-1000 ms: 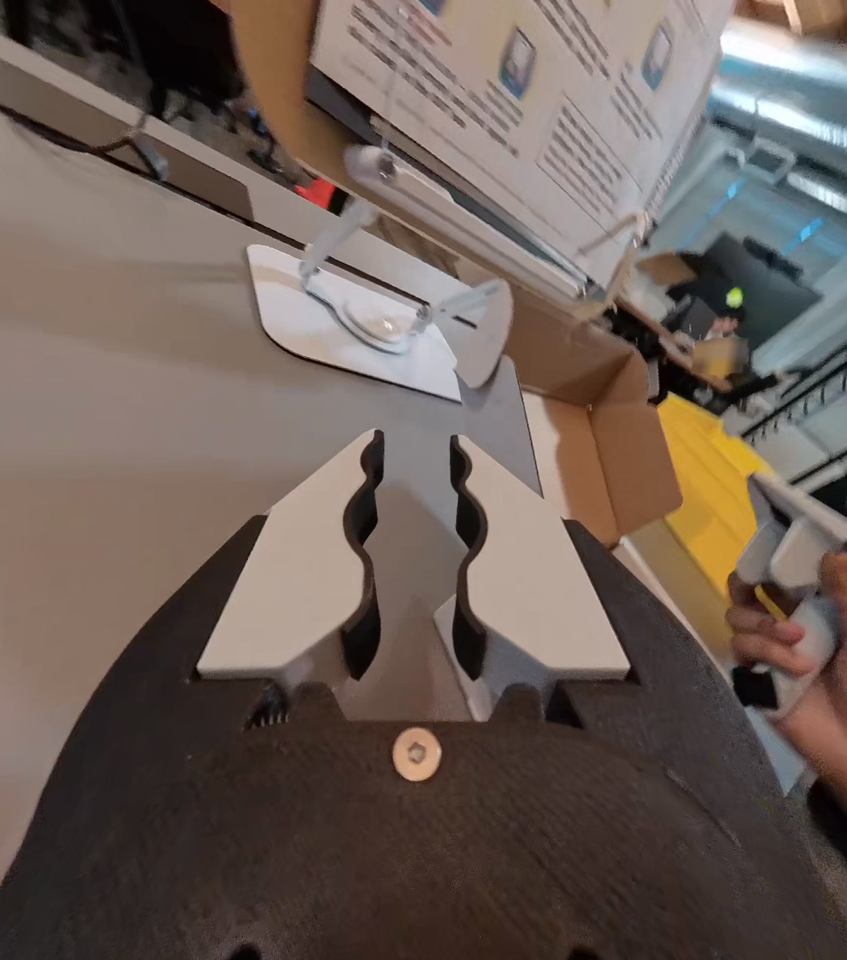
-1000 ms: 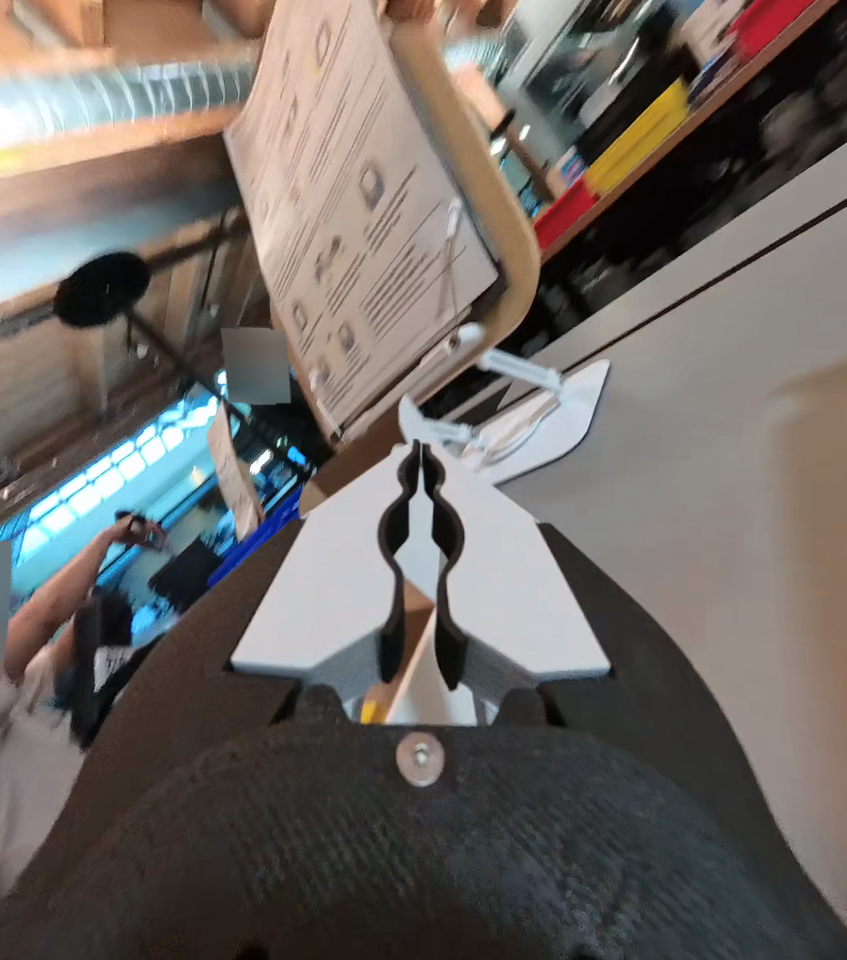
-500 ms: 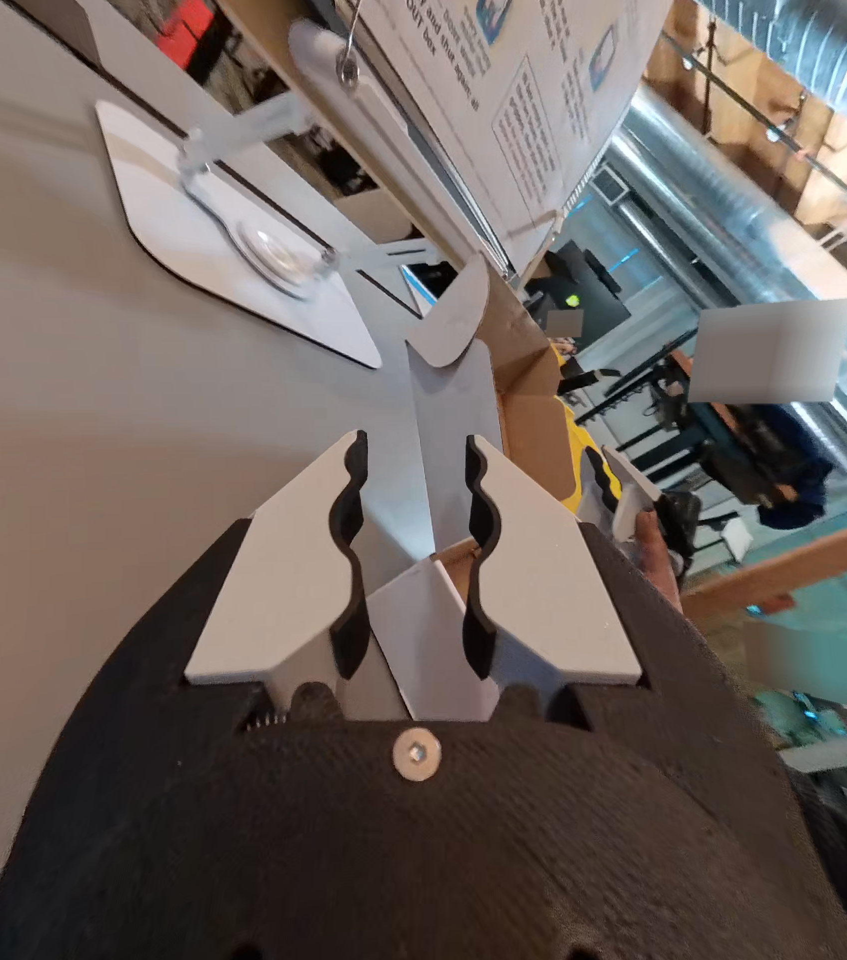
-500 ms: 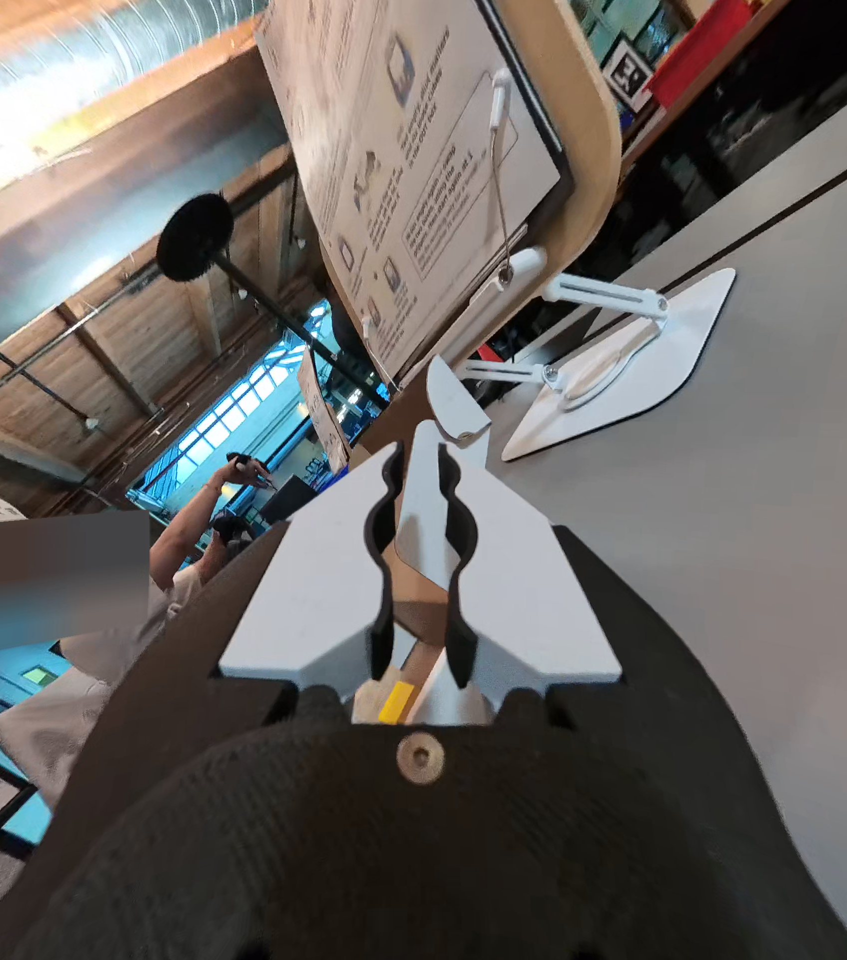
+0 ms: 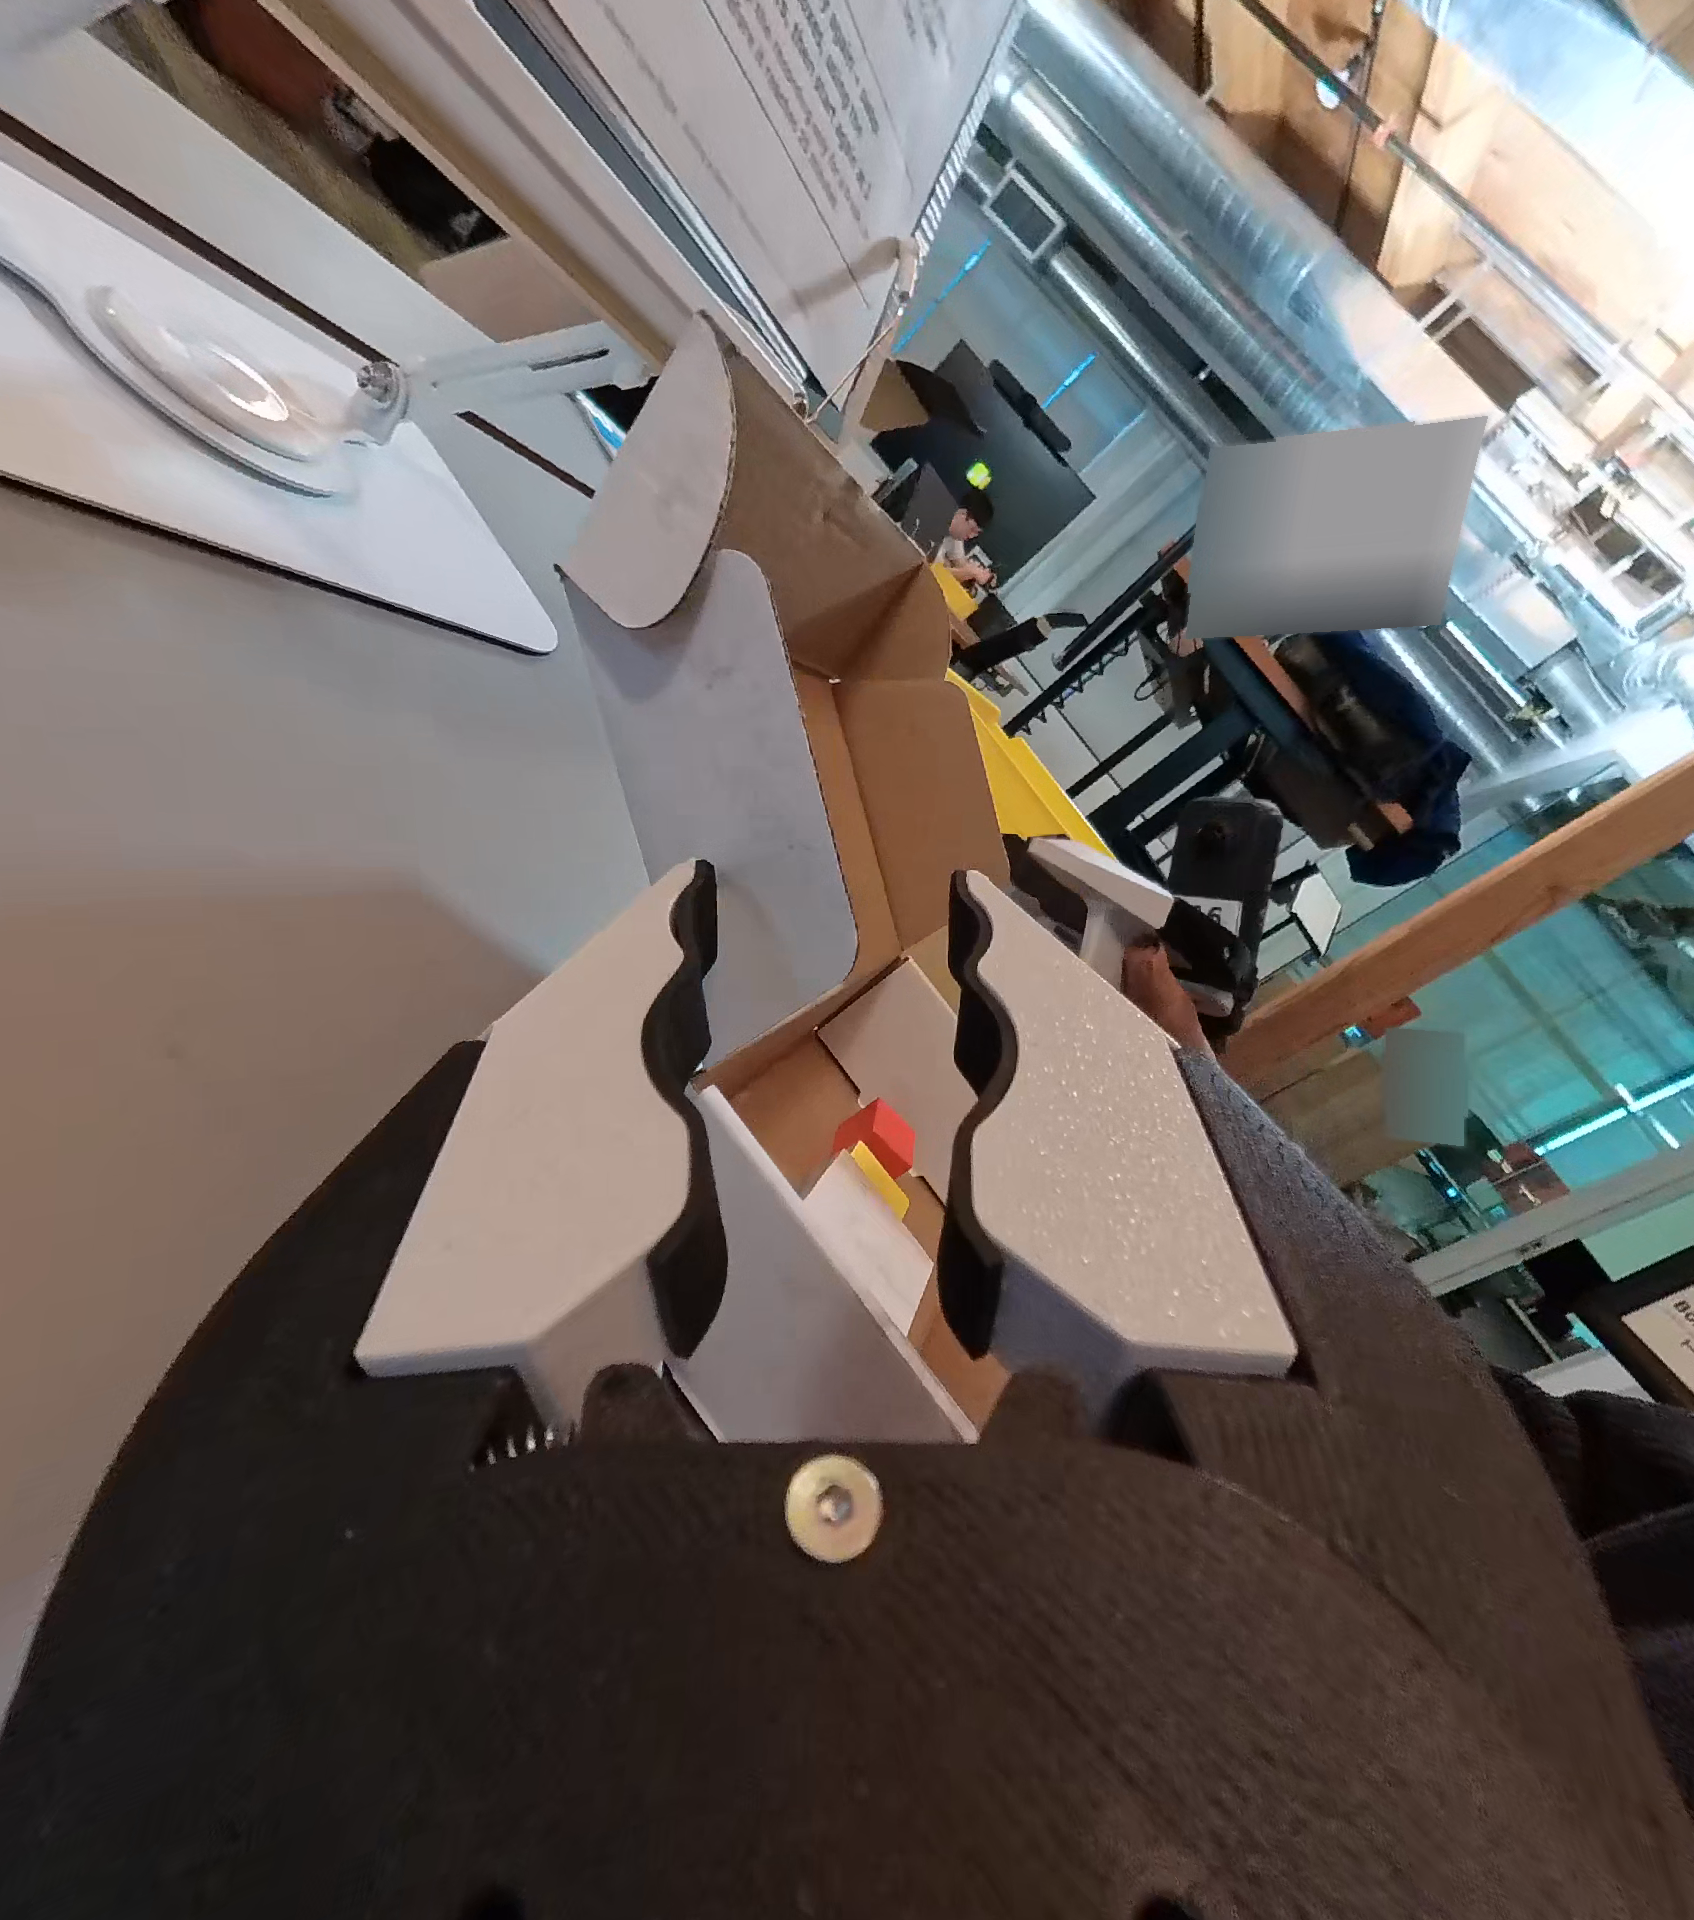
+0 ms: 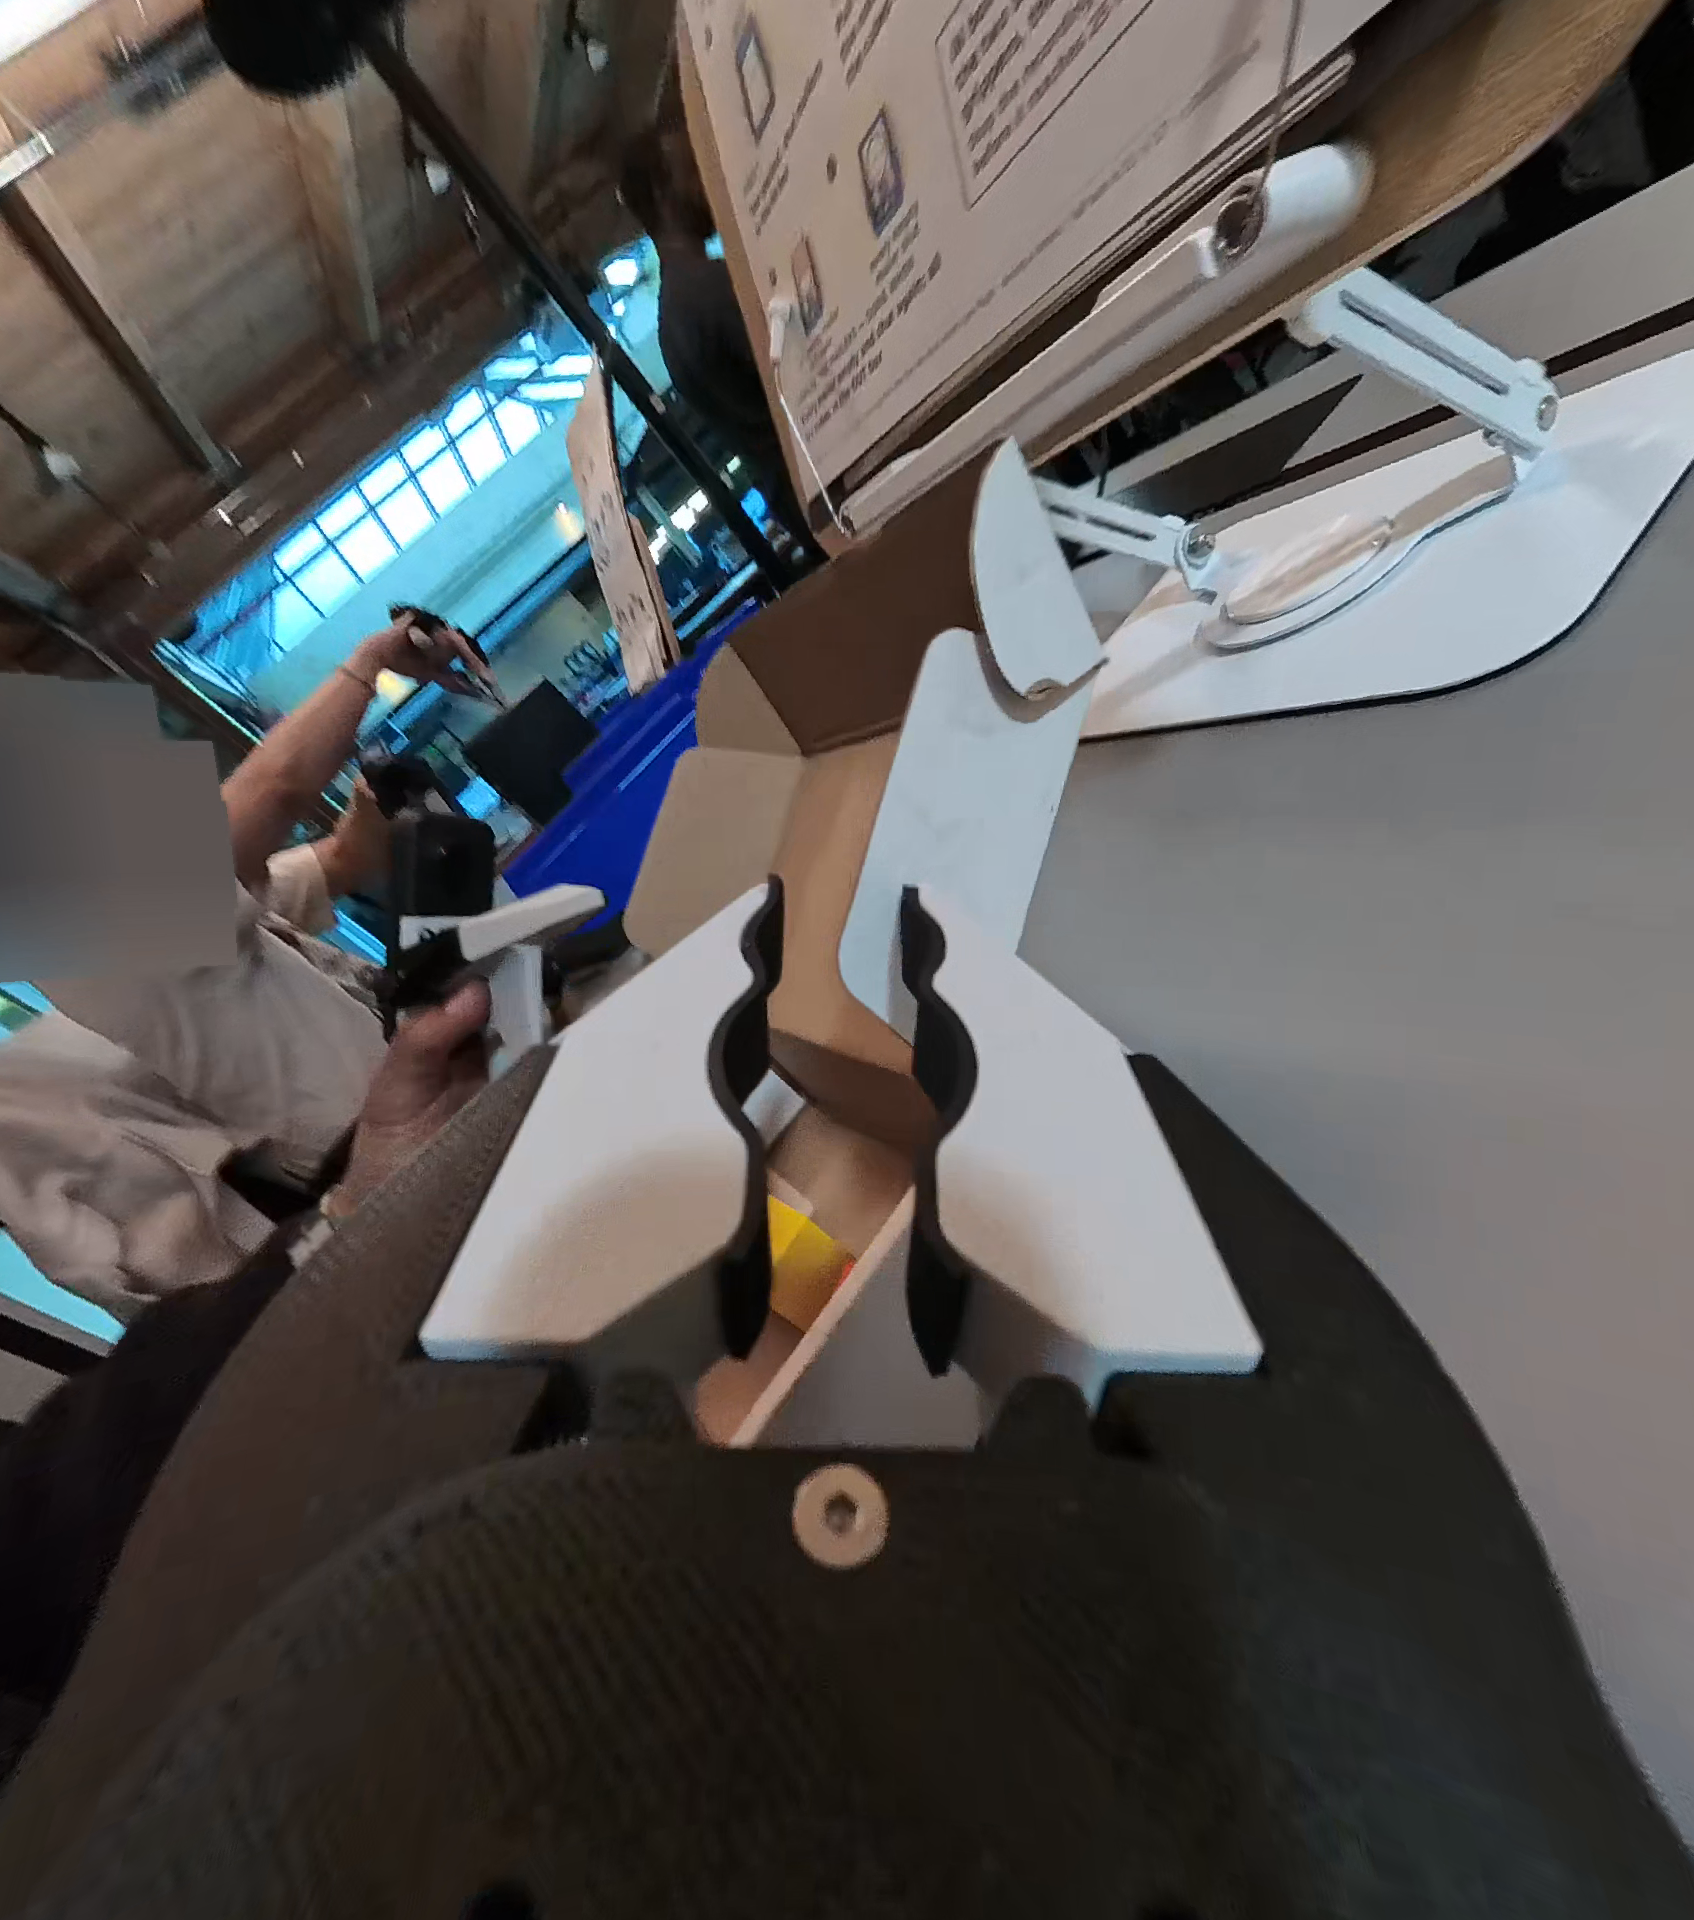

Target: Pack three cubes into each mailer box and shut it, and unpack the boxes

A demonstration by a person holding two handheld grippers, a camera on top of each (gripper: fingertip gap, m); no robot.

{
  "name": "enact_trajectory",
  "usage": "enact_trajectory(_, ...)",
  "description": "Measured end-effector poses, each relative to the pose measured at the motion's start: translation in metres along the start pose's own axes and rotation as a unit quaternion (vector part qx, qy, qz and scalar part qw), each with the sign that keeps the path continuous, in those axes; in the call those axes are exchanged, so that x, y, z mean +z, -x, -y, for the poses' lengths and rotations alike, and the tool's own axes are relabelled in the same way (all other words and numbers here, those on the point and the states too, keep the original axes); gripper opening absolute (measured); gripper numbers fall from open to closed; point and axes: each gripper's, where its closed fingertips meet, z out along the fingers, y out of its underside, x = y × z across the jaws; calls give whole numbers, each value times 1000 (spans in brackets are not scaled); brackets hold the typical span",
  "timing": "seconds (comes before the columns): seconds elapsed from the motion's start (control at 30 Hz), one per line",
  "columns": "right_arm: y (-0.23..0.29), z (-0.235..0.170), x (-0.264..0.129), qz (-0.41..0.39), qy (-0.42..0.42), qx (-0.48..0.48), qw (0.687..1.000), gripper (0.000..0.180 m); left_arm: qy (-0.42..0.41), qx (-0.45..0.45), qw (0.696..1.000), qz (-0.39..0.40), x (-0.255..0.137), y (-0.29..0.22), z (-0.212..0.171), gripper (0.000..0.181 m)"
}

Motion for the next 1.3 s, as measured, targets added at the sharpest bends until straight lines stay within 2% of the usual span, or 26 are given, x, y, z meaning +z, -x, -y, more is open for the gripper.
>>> enact_trajectory(0.17,2,-6,3,-10,15,-25,1000,22,1,-3,1000,-4,-1,-2,0,43)
enact_trajectory(0.4,1,-8,1,-19,24,-34,999,12,7,11,1000,-11,-2,-6,-2,40)
enact_trajectory(0.7,8,-14,-2,-33,54,-114,991,12,17,26,1000,-2,-4,-4,-4,25)
enact_trajectory(0.97,11,-19,-7,-49,66,-153,985,11,43,77,996,18,-7,-9,-11,23)
enact_trajectory(1.3,15,-26,-13,-40,80,-128,988,11,75,124,989,41,-14,-14,-21,19)
